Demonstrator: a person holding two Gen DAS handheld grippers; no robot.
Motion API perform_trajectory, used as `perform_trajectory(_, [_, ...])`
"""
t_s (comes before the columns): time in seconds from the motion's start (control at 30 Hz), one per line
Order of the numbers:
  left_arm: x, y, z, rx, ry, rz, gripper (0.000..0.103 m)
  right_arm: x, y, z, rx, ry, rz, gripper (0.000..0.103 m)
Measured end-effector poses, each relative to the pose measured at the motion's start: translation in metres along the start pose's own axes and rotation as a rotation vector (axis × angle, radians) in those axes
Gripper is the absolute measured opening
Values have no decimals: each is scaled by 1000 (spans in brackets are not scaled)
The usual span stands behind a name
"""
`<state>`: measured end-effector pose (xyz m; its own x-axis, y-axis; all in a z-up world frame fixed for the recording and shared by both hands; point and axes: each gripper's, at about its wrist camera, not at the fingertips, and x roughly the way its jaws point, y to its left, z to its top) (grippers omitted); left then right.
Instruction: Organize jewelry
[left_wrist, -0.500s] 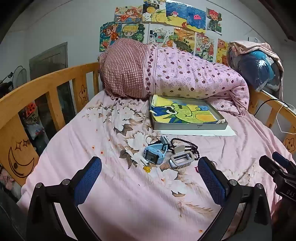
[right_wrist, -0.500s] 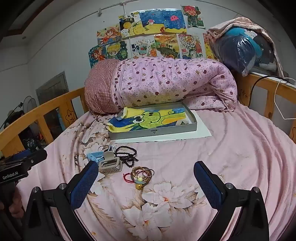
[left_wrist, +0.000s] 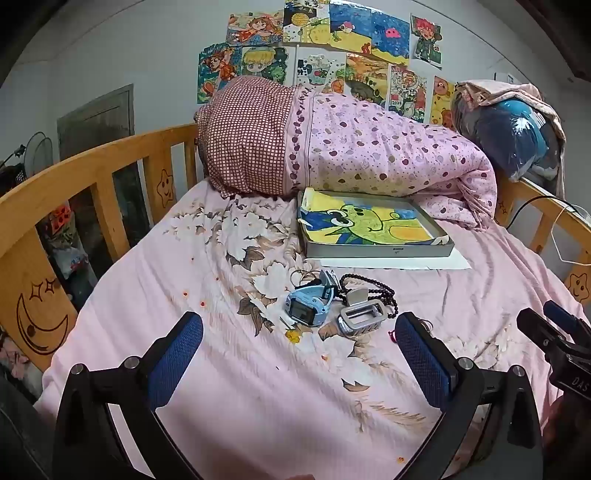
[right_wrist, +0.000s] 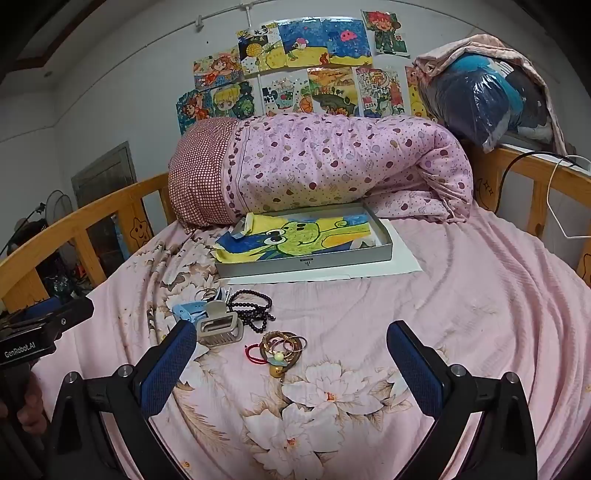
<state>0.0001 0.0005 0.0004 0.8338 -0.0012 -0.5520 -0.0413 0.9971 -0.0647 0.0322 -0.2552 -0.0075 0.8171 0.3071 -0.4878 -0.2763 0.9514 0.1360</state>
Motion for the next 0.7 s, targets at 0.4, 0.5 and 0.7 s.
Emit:
perform_trajectory(0.4, [2,-4,-1,2,8,1,102,2,0,0,-5,21,-4,103])
perform_trajectory(0.5, [3,-5,-3,4,9,4,102,3,0,0,-5,21,-5,103])
perform_trajectory(0.7, [6,-4,-4,7,8,-2,102,2,0,0,-6,22,-3,103])
